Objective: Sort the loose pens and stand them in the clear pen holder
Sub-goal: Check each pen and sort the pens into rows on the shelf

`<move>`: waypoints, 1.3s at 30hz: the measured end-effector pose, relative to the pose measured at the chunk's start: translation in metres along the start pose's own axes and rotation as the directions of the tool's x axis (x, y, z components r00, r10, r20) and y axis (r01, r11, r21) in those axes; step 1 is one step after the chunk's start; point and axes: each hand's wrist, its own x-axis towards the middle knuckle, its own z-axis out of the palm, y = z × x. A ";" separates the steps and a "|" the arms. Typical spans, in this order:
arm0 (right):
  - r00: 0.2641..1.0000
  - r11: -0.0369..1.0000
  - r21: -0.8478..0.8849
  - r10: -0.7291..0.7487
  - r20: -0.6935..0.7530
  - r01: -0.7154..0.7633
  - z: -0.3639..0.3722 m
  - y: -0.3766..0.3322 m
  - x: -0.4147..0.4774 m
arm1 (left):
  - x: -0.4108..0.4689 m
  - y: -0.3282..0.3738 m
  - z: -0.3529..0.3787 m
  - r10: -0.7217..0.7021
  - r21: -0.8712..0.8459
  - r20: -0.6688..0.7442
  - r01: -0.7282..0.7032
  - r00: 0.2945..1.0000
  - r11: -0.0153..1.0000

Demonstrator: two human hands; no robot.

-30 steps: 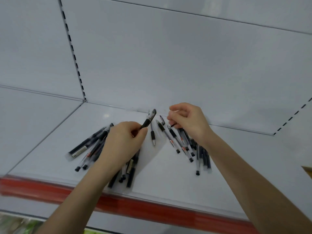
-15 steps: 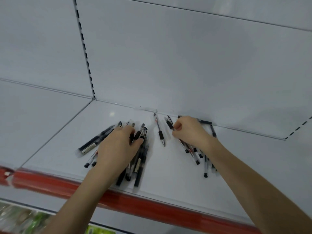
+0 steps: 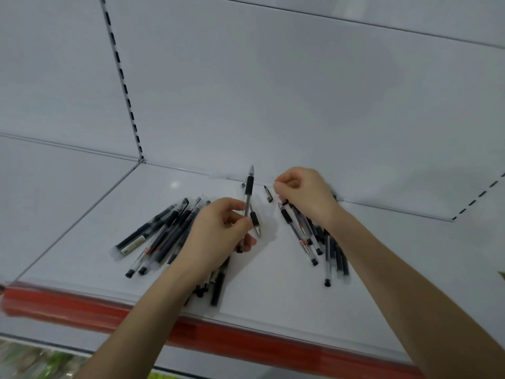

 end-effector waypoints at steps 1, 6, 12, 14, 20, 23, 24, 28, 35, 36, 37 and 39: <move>0.999 0.988 -0.152 -0.020 -0.029 0.016 0.001 0.002 0.007 | -0.001 0.000 -0.003 -0.004 -0.003 -0.007 0.004 1.000 1.000; 0.989 0.826 -0.564 0.066 0.134 0.021 0.025 0.009 0.038 | -0.006 -0.003 -0.014 0.015 0.031 -0.041 -0.014 0.999 0.999; 0.994 0.832 -0.553 0.012 0.105 0.049 0.030 0.007 0.041 | -0.007 -0.009 -0.024 0.038 0.120 -0.080 -0.028 0.996 0.992; 0.998 0.928 -0.369 -0.022 0.067 0.045 0.019 0.003 0.034 | -0.008 -0.010 -0.025 0.060 0.135 -0.089 -0.048 0.994 0.990; 0.976 0.990 0.066 -0.135 0.172 0.125 -0.029 -0.013 0.001 | -0.012 -0.003 -0.021 0.223 0.208 -0.075 -0.203 0.972 0.957; 0.963 0.975 0.098 -0.215 0.161 0.202 -0.048 -0.018 -0.012 | -0.012 -0.001 -0.016 0.267 0.237 -0.045 -0.249 0.963 0.939; 0.959 0.971 0.091 -0.233 0.163 0.220 -0.052 -0.019 -0.015 | -0.011 -0.001 -0.014 0.272 0.250 -0.030 -0.256 0.962 0.934; 0.950 0.967 0.061 -0.253 0.180 0.246 -0.057 -0.020 -0.023 | -0.012 0.001 -0.006 0.276 0.259 0.014 -0.270 0.961 0.927; 0.940 0.966 0.163 -0.236 0.245 0.200 -0.049 -0.022 -0.033 | -0.016 0.002 -0.003 0.303 0.261 0.007 -0.294 0.953 0.919; 0.940 0.965 0.175 -0.236 0.247 0.196 -0.046 -0.022 -0.034 | -0.016 0.003 -0.004 0.298 0.255 0.008 -0.290 0.955 0.922; 0.941 0.963 0.188 -0.238 0.241 0.196 -0.044 -0.022 -0.035 | -0.017 0.003 -0.005 0.294 0.252 0.006 -0.286 0.956 0.924; 0.942 0.952 0.234 -0.252 0.224 0.199 -0.040 -0.022 -0.037 | -0.018 0.003 -0.007 0.305 0.259 -0.002 -0.294 0.952 0.920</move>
